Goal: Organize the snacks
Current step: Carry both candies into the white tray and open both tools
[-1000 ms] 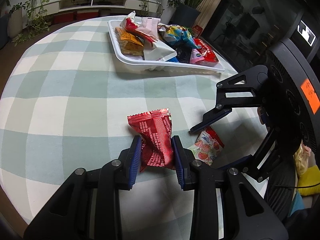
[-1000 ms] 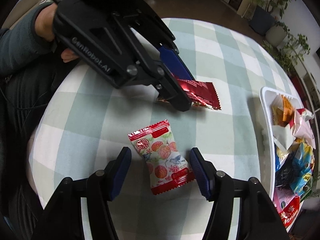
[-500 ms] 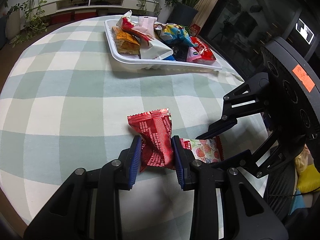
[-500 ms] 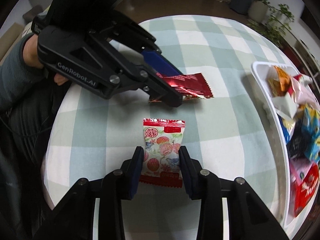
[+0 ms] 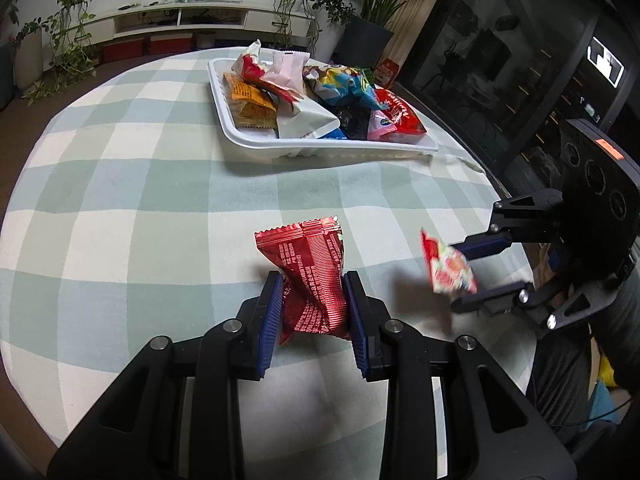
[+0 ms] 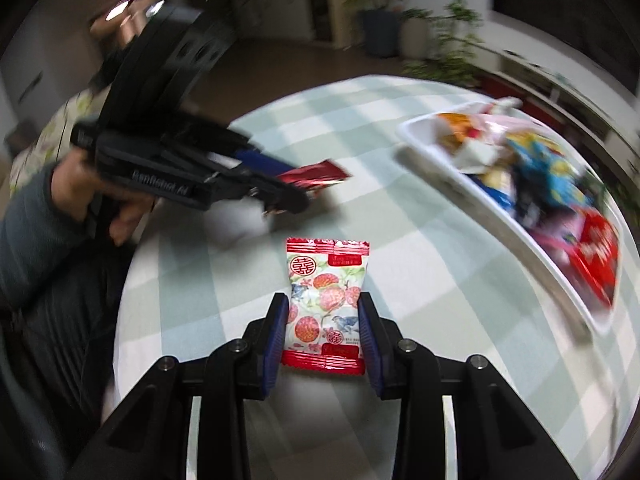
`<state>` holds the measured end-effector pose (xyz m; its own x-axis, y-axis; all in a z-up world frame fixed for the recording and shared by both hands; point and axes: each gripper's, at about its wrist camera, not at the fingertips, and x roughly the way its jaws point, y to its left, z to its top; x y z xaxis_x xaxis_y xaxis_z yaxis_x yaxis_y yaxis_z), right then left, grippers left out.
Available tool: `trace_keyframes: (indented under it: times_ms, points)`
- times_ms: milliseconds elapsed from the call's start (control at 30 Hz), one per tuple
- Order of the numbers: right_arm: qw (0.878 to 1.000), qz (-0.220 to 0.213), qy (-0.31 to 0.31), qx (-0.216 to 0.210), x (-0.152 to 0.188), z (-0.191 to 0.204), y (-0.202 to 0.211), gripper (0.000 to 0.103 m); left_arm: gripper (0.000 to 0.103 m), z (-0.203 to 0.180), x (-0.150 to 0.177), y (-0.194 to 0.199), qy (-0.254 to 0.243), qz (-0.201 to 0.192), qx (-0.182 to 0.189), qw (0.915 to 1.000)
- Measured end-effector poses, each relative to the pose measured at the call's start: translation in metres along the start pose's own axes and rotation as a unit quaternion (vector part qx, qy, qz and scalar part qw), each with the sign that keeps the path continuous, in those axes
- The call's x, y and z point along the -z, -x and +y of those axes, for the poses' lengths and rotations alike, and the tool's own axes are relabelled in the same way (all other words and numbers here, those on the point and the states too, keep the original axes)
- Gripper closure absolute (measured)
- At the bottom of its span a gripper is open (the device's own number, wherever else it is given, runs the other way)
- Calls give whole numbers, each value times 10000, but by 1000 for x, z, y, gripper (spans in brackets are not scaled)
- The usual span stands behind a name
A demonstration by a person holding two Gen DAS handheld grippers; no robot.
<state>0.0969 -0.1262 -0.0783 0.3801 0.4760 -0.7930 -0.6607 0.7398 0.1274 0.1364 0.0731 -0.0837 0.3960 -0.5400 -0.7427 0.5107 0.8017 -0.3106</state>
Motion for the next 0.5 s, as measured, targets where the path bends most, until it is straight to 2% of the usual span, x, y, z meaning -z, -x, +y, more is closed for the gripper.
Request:
trace_keyframes:
  times_ms: [133,300,500]
  points:
    - [9955,-521,-717,321,2,-28,21,66,74,-2,-6,12,62,-253,129,9996]
    - [9806,-1111,-1374,852,-15,-70,52,66,74,-9,-27,32,22,-550,-47,9985]
    - [9568,-1740,-1794,1488,-55,-111,88,66,74,-19,-85,35,-216,-682,-341,9969]
